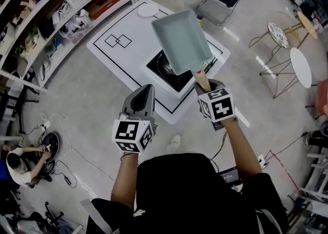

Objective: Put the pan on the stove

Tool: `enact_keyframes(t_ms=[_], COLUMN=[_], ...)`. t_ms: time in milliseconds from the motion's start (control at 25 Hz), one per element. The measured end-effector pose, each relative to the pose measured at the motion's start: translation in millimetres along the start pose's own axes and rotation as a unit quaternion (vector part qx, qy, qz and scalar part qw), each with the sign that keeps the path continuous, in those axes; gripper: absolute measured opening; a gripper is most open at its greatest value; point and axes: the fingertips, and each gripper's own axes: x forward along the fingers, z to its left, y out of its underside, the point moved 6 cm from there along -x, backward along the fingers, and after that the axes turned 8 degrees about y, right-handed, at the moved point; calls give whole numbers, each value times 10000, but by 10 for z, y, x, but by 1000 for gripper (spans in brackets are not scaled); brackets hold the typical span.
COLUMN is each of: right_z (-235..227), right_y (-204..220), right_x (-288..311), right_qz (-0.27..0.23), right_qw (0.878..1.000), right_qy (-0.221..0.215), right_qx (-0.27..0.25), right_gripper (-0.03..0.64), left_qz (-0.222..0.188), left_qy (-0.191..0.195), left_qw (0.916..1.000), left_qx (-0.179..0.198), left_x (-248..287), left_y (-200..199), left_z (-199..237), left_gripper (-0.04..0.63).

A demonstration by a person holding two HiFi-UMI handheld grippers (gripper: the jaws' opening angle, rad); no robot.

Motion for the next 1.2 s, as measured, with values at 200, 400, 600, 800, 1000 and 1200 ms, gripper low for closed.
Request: enact_keyframes(t_ms=[200,400,600,800,1000,1200], right_z=[-55,-87,-110,-147,-159,-196], right_y=[46,89,139,211,258,343], right_x=[154,323,474,630,744,867], right_qz=[311,652,946,1240,1407,1624], right_qw=[9993,9970,9930,9885,9837,9781], right_qy=[-112,-222,-305,-269,-316,-387], right_qx=[-155,-363,-631,-823,-1075,-1243], right_gripper=[84,84,84,84,84,84], left_qz=[4,14,45,66,76,79], left_qy=[-130,-244,-332,-435,-497,-572], left_qw=[9999,9997,9994,9989,9985,9980], left_qx=[-42,-74,-109,-178,-233,-267], left_x=[17,25,26,53,67,80], left_y=[11,31,61,122,137,181], left_z=[40,80,94,136,149,174], left_gripper=[10,10,11,11,11,10])
